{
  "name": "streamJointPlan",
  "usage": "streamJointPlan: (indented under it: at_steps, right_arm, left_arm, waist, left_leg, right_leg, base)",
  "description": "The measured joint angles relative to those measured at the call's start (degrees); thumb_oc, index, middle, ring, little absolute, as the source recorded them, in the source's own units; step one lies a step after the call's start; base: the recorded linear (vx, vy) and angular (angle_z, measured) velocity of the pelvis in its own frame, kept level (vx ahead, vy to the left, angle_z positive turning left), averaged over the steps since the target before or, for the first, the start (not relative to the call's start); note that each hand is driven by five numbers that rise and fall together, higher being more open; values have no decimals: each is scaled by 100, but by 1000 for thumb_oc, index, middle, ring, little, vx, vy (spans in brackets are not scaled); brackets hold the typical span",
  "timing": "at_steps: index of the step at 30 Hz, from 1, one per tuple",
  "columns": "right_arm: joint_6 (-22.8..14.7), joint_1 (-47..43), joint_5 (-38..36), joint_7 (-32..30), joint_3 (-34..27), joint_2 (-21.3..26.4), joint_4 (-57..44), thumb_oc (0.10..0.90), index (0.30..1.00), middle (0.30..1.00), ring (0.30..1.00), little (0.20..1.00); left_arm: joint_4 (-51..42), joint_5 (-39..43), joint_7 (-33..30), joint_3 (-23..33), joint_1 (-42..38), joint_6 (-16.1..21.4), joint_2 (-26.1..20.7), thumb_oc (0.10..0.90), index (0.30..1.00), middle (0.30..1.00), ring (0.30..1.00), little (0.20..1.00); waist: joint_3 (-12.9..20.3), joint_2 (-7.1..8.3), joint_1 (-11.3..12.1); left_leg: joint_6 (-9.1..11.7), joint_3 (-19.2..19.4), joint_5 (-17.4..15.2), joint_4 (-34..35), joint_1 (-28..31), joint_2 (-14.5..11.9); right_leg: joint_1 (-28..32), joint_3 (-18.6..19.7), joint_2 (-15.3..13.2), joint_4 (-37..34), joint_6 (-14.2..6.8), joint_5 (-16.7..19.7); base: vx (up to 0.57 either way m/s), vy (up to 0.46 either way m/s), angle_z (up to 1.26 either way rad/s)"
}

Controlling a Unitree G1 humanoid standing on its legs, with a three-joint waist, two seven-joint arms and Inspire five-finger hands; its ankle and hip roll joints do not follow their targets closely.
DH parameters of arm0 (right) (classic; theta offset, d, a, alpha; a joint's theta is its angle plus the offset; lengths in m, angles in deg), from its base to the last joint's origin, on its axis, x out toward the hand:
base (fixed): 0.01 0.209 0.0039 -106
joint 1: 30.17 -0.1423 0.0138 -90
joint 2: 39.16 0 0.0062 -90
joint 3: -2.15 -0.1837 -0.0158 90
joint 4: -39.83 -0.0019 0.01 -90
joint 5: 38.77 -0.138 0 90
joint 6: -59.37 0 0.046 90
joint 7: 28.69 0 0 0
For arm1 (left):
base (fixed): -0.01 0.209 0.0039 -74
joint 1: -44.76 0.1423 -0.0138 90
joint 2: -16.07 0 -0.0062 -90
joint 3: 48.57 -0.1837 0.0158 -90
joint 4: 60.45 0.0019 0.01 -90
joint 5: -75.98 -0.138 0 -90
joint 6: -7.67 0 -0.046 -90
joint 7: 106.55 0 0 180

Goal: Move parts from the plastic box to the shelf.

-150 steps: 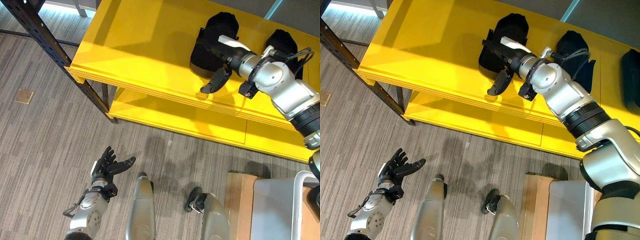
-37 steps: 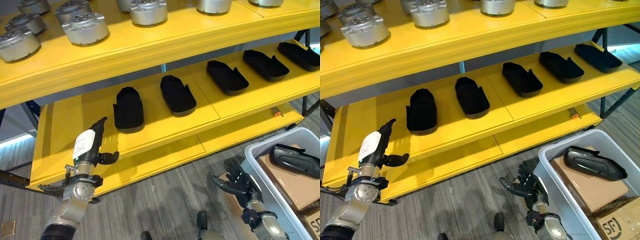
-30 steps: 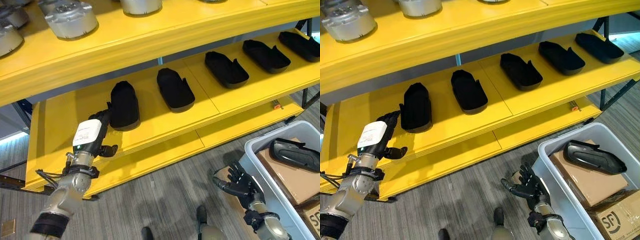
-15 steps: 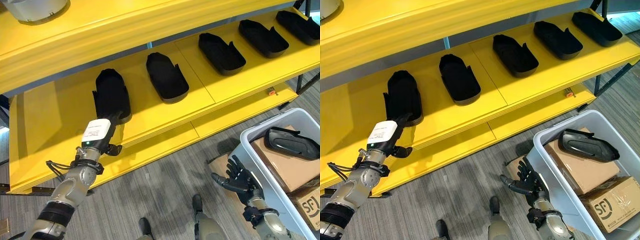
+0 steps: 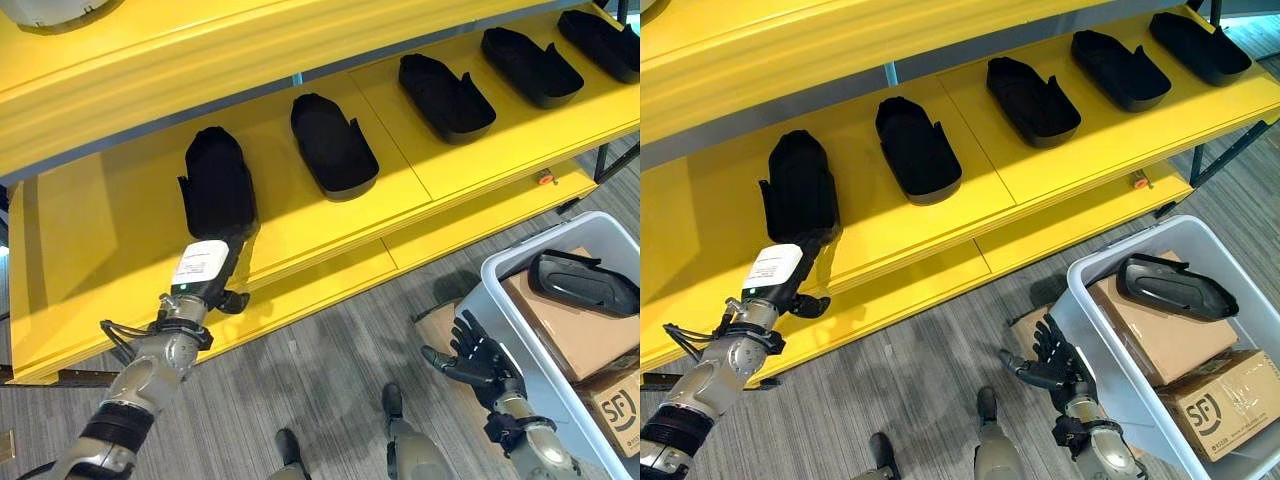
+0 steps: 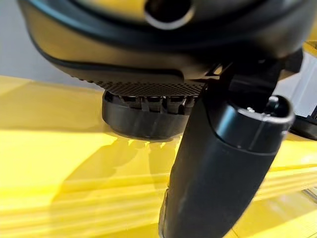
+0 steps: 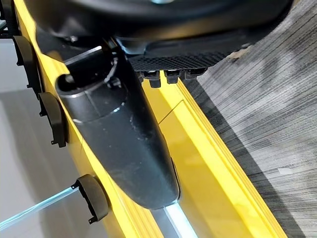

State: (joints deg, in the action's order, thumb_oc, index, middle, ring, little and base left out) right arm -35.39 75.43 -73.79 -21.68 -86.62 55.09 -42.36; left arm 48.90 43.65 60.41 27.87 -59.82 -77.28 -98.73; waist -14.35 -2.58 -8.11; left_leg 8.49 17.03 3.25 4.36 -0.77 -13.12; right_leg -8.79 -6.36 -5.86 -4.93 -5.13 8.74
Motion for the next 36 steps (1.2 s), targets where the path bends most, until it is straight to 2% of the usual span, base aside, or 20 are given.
streamJointPlan:
  at_steps: [12, 20, 36]
  right_arm:
    - [-13, 3, 0, 1, 13, 1, 0, 900, 1000, 1000, 1000, 1000]
    - [-37, 27, -2, 2, 31, 4, 0, 900, 1000, 1000, 1000, 1000]
    - [-54, 17, -2, 1, 45, 4, 0, 900, 1000, 1000, 1000, 1000]
  left_arm:
    - [370, -4, -10, -195, -391, -31, 141, 900, 1000, 1000, 1000, 1000]
    - [654, 2, -36, -403, -722, -93, 157, 900, 1000, 1000, 1000, 1000]
    - [659, 7, -135, -405, -719, -88, 156, 900, 1000, 1000, 1000, 1000]
  waist:
    - [-3, 6, 2]
    - [-4, 8, -114]
    - [-3, 9, -85]
  left_leg:
    - [0, 113, 0, 0, -2, 2]
    - [1, 133, 0, 0, -21, 2]
    - [0, 141, 0, 1, -38, -1]
  right_leg:
    - [-71, 108, 12, 0, 9, 41]
    - [-103, 130, 18, -2, 2, 47]
    - [-120, 133, 21, 0, 21, 62]
  base:
    - [4, 0, -3]
    - [1, 0, 0]
    - [0, 0, 0]
